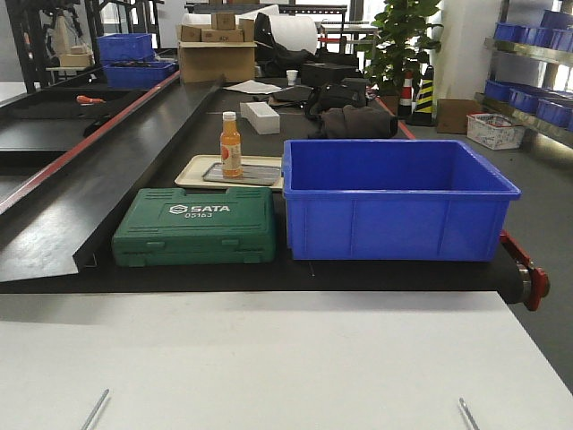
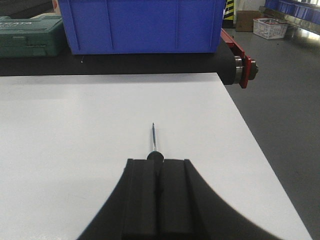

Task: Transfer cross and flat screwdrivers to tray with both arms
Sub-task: 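Lower both grippers toward the green-handled screwdrivers on the white table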

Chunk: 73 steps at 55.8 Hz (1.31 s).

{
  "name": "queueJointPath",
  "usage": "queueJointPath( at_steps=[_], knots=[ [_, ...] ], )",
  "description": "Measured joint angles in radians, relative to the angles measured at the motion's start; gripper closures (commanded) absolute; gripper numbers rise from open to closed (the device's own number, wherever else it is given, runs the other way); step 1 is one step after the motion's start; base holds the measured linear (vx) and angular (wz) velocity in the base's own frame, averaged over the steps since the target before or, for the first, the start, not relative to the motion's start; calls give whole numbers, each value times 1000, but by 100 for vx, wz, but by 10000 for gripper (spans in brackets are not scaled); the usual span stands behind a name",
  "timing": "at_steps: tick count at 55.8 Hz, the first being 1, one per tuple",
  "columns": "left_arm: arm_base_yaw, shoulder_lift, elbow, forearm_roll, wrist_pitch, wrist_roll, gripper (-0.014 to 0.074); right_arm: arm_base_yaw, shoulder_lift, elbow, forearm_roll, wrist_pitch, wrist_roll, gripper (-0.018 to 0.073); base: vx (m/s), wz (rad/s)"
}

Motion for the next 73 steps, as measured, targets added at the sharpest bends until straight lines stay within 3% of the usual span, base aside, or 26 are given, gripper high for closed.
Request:
queueJointPath(
  at_steps=[47,64,68,73],
  knots=[
    [0,0,0,0,-26,0,602,0,0,0,0,-8,0,567,0,0],
    [0,0,-10,0,-195,-52,600,0,0,0,0,-228,0,567,0,0],
    [0,0,-38,0,-230,-62,598,0,0,0,0,-328,0,567,0,0],
    [0,0,-109,0,-244,-68,592,0,4,-45,0,-343,2,567,0,0]
  ],
)
